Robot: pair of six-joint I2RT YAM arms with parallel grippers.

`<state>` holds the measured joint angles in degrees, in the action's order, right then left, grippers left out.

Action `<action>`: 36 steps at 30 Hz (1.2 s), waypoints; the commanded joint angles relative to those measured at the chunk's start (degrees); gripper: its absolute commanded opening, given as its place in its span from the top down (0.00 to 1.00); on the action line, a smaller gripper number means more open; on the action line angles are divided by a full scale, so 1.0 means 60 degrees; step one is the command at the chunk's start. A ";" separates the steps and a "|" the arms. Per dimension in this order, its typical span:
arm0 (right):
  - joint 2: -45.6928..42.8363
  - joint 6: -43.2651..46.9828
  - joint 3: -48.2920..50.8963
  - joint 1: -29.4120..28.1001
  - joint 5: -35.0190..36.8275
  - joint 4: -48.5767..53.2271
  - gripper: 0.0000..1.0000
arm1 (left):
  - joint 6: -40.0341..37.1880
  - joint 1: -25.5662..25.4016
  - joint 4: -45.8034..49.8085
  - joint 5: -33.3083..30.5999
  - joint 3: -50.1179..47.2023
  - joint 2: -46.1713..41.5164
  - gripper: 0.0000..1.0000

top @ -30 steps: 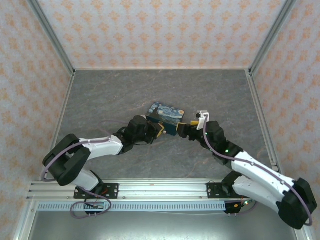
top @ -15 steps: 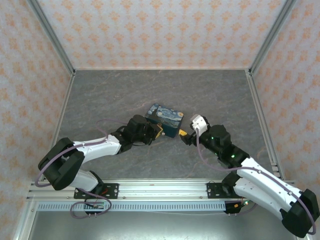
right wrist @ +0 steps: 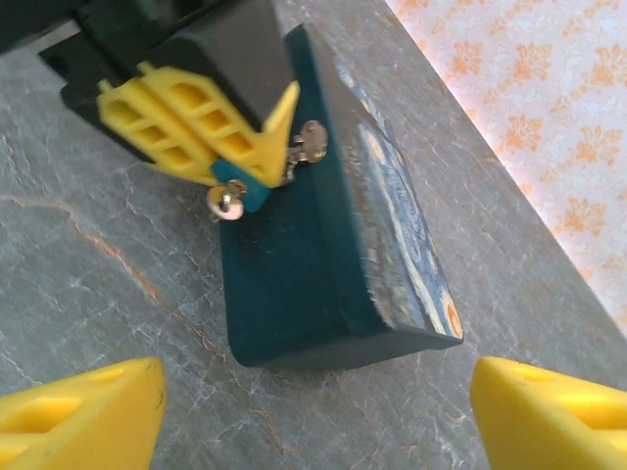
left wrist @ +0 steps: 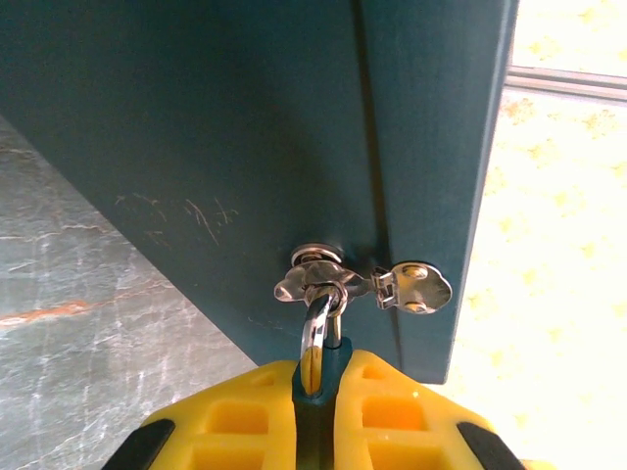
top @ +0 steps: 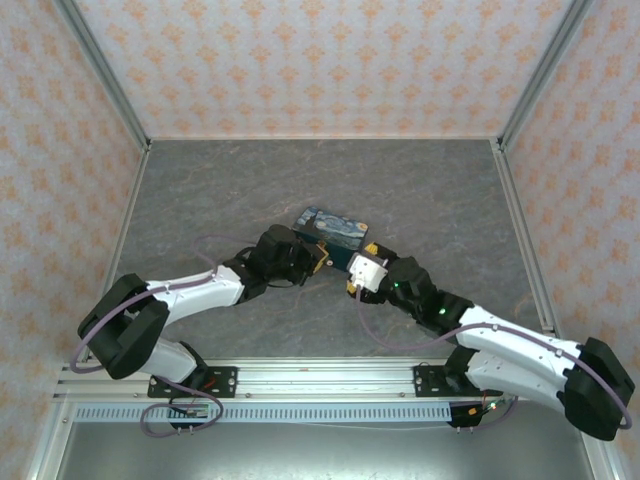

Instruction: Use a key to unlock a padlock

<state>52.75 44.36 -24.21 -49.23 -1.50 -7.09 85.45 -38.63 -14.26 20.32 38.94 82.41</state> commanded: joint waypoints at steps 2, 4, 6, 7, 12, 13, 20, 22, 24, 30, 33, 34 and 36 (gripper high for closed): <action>0.0363 0.0746 0.0014 -0.0359 0.0959 -0.0857 0.21 | -0.0047 -0.0080 -0.0065 0.0028 0.0406 0.0195 1.00; 0.0615 0.0636 -0.0106 -0.0481 0.1011 -0.0825 0.22 | -0.0047 -0.0087 0.0014 0.0039 0.0464 0.0222 1.00; 0.0860 0.0548 -0.0111 -0.0601 0.1026 -0.1035 0.22 | -0.0032 -0.0095 0.0033 0.0058 0.0510 0.0267 1.00; 0.0953 0.0521 -0.0089 -0.0661 0.1021 -0.1151 0.23 | -0.0019 -0.0095 0.0033 0.0073 0.0522 0.0282 1.00; 0.1735 0.0213 -0.0390 -0.0840 0.1125 -0.1440 0.43 | 0.0023 -0.0124 0.0063 0.0088 0.0548 0.0371 1.00; 0.1894 0.0149 -0.0491 -0.0847 0.1136 -0.1440 0.46 | 0.0026 -0.0129 0.0066 0.0099 0.0547 0.0397 1.00; 0.2666 -0.0047 -0.0907 -0.0920 0.1059 -0.1753 0.63 | 0.0094 -0.0168 0.0000 0.0086 0.0542 0.0474 1.00; 0.2815 -0.0069 -0.0973 -0.0921 0.1027 -0.1782 0.64 | 0.0106 -0.0167 -0.0010 0.0075 0.0555 0.0488 1.00; 0.2907 -0.0099 -0.1004 -0.0913 0.0982 -0.1824 0.64 | 0.0128 -0.0168 -0.0007 0.0078 0.0548 0.0488 1.00; 0.3112 -0.0171 -0.0990 -0.0922 0.0880 -0.1886 0.65 | 0.0140 -0.0182 -0.0011 0.0057 0.0585 0.0494 1.00; 0.3190 -0.0229 -0.0990 -0.0933 0.0864 -0.1965 0.65 | 0.0143 -0.0181 -0.0011 0.0060 0.0599 0.0514 1.00; 0.3219 -0.0243 -0.1004 -0.0942 0.0843 -0.2002 0.65 | 0.0143 -0.0195 -0.0014 0.0057 0.0599 0.0525 1.00; 0.3321 -0.0211 -0.1047 -0.0971 0.0821 -0.2022 0.65 | 0.0158 -0.0197 -0.0025 0.0056 0.0600 0.0546 1.00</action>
<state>71.53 44.34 -28.95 -54.52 3.62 -17.50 85.67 -39.40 -13.39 20.60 40.38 84.93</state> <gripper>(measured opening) 0.354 0.107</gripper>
